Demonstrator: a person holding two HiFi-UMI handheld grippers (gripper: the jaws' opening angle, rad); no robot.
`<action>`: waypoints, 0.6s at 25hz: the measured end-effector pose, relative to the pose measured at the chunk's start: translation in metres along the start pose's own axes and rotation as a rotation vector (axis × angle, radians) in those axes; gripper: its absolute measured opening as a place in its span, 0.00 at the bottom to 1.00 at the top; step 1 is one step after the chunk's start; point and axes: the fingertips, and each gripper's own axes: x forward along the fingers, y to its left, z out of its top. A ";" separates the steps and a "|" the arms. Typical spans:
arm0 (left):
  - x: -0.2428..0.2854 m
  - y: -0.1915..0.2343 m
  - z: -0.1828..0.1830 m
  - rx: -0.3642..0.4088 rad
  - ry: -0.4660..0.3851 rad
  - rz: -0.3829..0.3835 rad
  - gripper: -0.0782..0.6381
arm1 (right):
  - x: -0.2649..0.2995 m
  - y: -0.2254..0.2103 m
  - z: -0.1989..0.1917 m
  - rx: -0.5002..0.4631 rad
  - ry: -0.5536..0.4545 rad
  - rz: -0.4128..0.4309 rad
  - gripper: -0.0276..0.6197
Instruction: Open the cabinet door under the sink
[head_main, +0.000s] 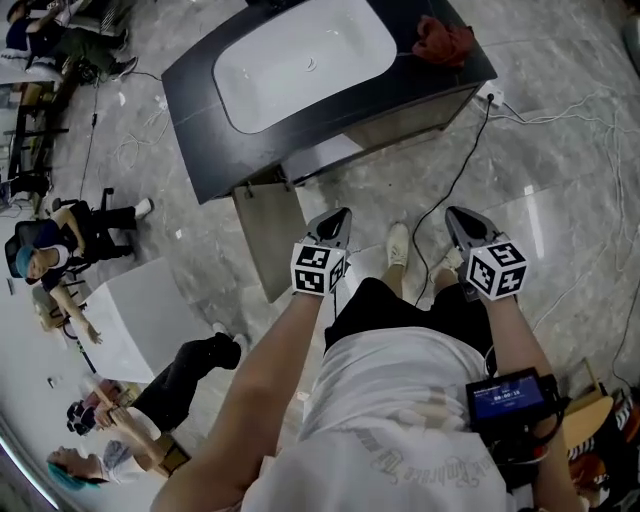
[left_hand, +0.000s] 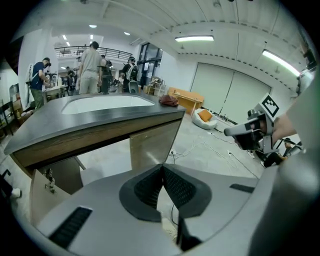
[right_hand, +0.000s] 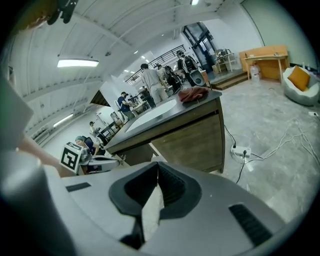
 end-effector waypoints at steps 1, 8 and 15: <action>0.003 0.008 0.000 -0.008 0.004 0.005 0.12 | 0.005 0.001 0.001 0.006 -0.002 -0.002 0.07; 0.037 0.032 -0.010 0.003 0.016 -0.003 0.12 | 0.033 -0.010 -0.009 0.041 -0.030 -0.014 0.07; 0.072 0.040 -0.020 0.050 0.042 -0.016 0.12 | 0.053 -0.028 -0.024 0.044 -0.033 0.006 0.07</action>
